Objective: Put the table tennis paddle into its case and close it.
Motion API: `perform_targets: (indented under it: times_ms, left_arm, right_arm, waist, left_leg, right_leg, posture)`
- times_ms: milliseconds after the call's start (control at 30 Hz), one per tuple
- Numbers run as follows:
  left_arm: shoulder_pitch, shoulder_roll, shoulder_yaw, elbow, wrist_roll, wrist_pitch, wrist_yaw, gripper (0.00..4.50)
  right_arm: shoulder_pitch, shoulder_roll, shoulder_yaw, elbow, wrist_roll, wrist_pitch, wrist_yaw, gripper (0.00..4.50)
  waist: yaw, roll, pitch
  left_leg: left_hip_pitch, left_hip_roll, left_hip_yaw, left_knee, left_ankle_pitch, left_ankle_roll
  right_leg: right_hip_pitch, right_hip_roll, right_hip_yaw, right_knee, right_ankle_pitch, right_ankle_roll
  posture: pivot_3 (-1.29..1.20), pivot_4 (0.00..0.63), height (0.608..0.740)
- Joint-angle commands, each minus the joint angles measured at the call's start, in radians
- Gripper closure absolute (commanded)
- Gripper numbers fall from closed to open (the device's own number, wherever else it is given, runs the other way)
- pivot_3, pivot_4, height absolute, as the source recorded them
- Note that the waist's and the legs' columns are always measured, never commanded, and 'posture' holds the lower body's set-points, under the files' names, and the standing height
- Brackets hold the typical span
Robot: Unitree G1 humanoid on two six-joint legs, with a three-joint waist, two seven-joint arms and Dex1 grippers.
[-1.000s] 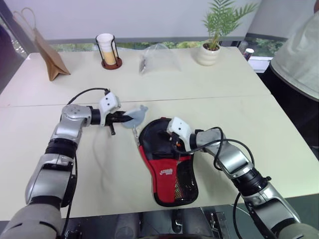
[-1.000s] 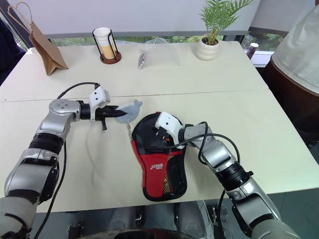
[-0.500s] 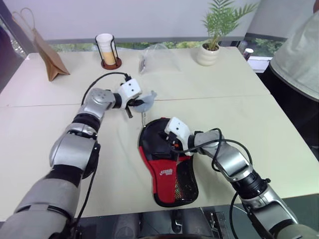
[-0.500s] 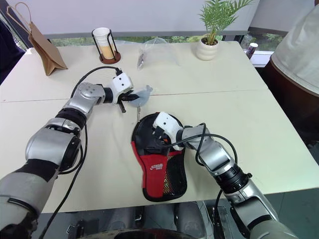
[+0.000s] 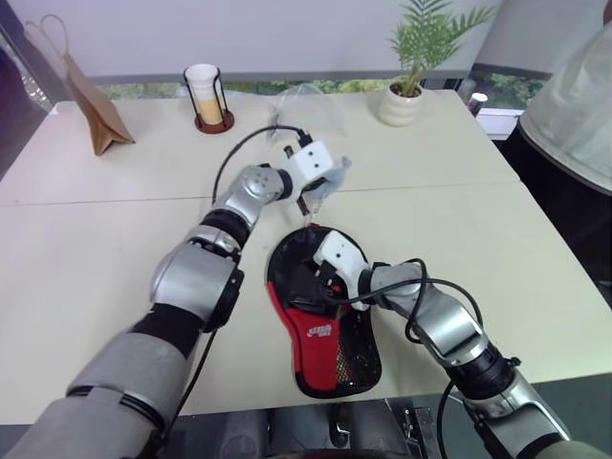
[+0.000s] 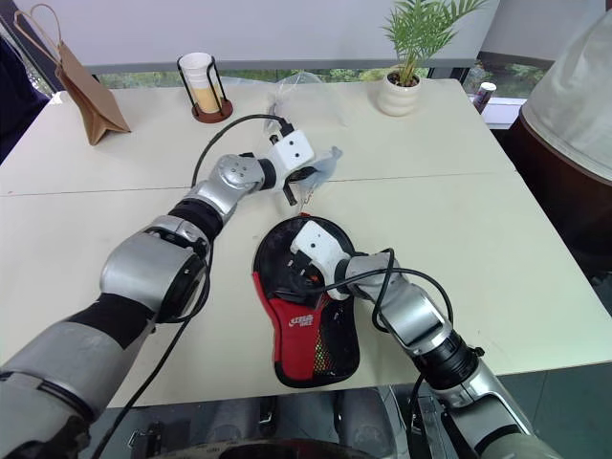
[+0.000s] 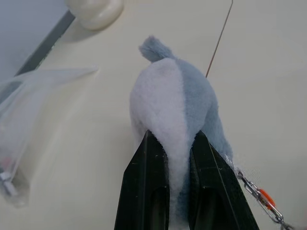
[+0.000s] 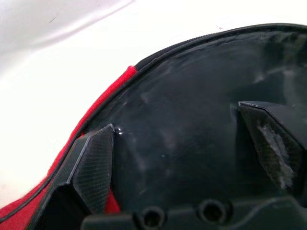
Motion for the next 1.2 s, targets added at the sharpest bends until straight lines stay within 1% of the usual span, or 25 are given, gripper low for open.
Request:
perform_targets:
  times_ms: [33,300,433,533,600,633,700,767,833,1000,1100,1200]
  left_arm:
    - [-0.076,-0.043,0.041,-0.04,-0.018,-0.021,0.011,4.45]
    - [-0.085,-0.139,0.101,-0.041,-0.053,-0.013,-0.058,4.45]
    - [-0.085,-0.159,0.148,-0.043,-0.083,0.006,-0.121,4.45]
    - [-0.075,-0.151,0.177,-0.043,-0.104,0.04,-0.187,4.45]
    - [-0.066,-0.135,0.19,-0.044,-0.109,0.064,-0.22,3.58]
    - [-0.062,-0.127,0.192,-0.044,-0.109,0.074,-0.236,3.28]
    - [-0.052,-0.098,0.191,-0.046,-0.105,0.083,-0.256,2.19]
    - [-0.047,-0.078,0.197,-0.048,-0.107,0.092,-0.269,1.3]
    - [-0.047,-0.052,0.232,-0.054,-0.147,0.105,-0.33,0.35]
    - [-0.059,-0.001,0.32,-0.072,-0.257,0.189,-0.537,0.35]
    - [-0.053,0.04,0.335,-0.092,-0.284,0.214,-0.612,0.35]
    - [-0.023,0.097,0.318,-0.127,-0.285,0.191,-0.695,0.35]
  right_arm:
    - [0.069,0.005,0.114,0.043,-0.01,0.095,-0.01,0.0]
    - [0.099,0.012,0.109,0.007,-0.01,0.147,-0.064,0.0]
    - [0.105,0.006,0.104,0.002,-0.006,0.153,-0.074,0.0]
    - [0.099,-0.006,0.1,0.011,-0.006,0.145,-0.067,0.0]
    - [0.093,-0.016,0.099,0.019,-0.009,0.135,-0.061,0.0]
    - [0.089,-0.022,0.096,0.026,-0.01,0.128,-0.057,0.0]
    - [0.078,-0.033,0.092,0.042,-0.01,0.113,-0.046,0.0]
    - [0.069,-0.04,0.087,0.056,-0.01,0.101,-0.036,0.0]
    - [0.058,-0.05,0.082,0.073,-0.013,0.084,-0.023,0.0]
    - [0.037,-0.075,0.055,0.116,-0.01,0.042,0.01,0.0]
    - [0.021,-0.085,0.036,0.137,-0.005,0.02,0.021,0.0]
    - [-0.007,-0.097,0.002,0.147,0.005,0.009,0.032,0.0]
  waist:
    - [0.001,0.0,0.0]
    - [0.001,0.0,0.0]
    - [0.001,0.0,0.0]
    - [0.001,0.0,0.0]
    - [0.001,0.0,0.0]
    - [0.0,0.0,0.0]
    - [0.0,0.0,0.0]
    - [-0.001,0.0,0.0]
    - [0.0,0.0,0.0]
    - [0.002,0.0,0.0]
    - [0.001,0.0,0.0]
    - [0.0,0.0,0.0]
  left_leg:
    - [0.0,0.0,0.0,0.0,0.0,0.0]
    - [0.0,0.0,0.0,0.0,0.0,0.0]
    - [-0.001,0.0,-0.001,0.0,0.0,0.0]
    - [-0.001,0.0,-0.001,0.0,0.0,0.0]
    - [-0.001,0.0,-0.001,0.0,0.0,0.0]
    - [-0.001,0.0,-0.001,0.0,0.0,0.0]
    - [-0.001,0.0,-0.001,0.0,0.0,0.0]
    - [-0.001,0.0,-0.001,0.0,0.0,0.0]
    - [-0.001,0.0,-0.001,0.0,0.0,0.0]
    - [-0.001,-0.001,-0.001,0.0,0.0,0.0]
    - [-0.001,-0.002,-0.001,0.0,0.0,0.0]
    - [-0.001,-0.002,-0.001,0.0,0.0,0.0]
  right_leg:
    - [0.0,0.0,0.0,0.0,0.0,0.0]
    - [0.0,0.0,0.0,0.0,0.0,-0.001]
    - [0.0,0.0,0.0,-0.001,-0.001,-0.001]
    - [0.0,0.0,0.0,-0.001,-0.001,-0.002]
    - [0.0,0.0,0.0,-0.001,-0.001,-0.003]
    - [0.0,0.0,0.0,-0.001,-0.001,-0.002]
    - [0.0,0.0,0.0,-0.001,-0.001,-0.002]
    - [0.0,0.0,0.0,-0.001,-0.001,-0.002]
    - [0.0,0.0,0.0,-0.001,-0.001,-0.002]
    - [0.0,-0.001,0.0,-0.001,-0.001,-0.002]
    - [0.0,-0.002,0.0,-0.001,-0.001,-0.002]
    - [0.0,-0.002,0.0,-0.001,-0.001,-0.002]
  posture:
    - [0.0,0.15,0.74]
    - [0.0,0.15,0.74]
    - [0.0,0.15,0.74]
    - [0.0,0.15,0.74]
    - [0.0,0.15,0.74]
    - [0.0,0.15,0.74]
    - [0.0,0.15,0.74]
    - [0.0,0.15,0.74]
    - [0.0,0.15,0.74]
    - [0.0,0.15,0.74]
    - [0.0,0.15,0.74]
    - [0.0,0.15,0.74]
